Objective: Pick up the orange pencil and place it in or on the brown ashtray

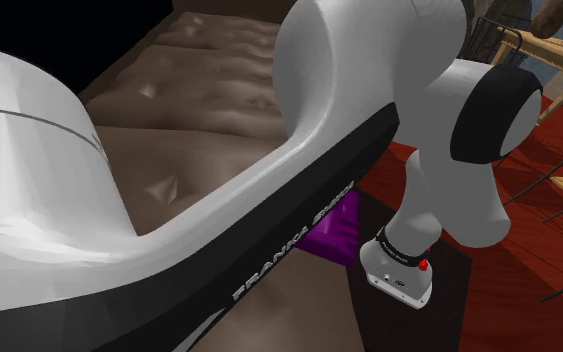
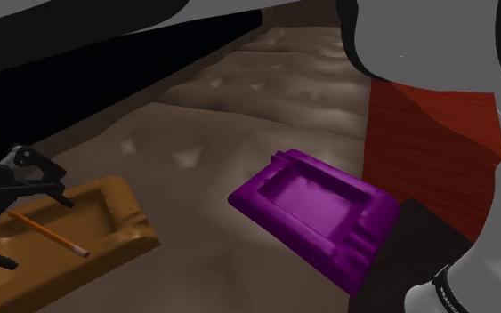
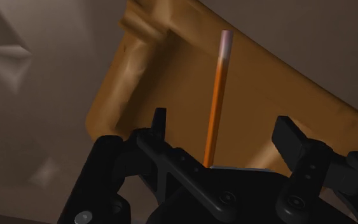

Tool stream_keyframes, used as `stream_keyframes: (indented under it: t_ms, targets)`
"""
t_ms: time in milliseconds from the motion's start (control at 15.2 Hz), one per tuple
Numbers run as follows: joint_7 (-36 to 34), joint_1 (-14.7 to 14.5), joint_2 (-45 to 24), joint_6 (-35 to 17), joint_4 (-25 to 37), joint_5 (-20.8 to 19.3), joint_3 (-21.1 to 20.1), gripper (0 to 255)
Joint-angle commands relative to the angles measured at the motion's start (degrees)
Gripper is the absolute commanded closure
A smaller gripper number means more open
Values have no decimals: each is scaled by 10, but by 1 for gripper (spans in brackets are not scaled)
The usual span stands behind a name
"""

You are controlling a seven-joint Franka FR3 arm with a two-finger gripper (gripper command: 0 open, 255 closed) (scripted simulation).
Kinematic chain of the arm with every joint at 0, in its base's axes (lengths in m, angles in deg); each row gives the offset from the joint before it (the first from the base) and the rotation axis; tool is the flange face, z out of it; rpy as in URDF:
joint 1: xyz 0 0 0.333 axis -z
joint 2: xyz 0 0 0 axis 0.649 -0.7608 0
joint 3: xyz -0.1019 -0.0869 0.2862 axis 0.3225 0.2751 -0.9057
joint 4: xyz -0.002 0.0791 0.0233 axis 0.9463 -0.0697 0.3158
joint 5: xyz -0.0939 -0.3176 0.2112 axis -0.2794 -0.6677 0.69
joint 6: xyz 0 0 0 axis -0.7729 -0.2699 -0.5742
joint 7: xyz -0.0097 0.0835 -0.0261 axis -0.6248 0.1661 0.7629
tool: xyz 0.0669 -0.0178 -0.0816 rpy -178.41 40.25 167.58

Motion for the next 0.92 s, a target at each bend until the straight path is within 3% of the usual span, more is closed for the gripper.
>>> stream_keyframes:
  t_ms: [0, 66, 330, 858]
  targets:
    - [0, 0, 0, 0, 0, 0, 0, 0]
    - [0, 0, 0, 0, 0, 0, 0, 0]
    - [17, -46, -38, 96, 140, -12, 7, 0]
    - [17, -46, -38, 96, 140, -12, 7, 0]
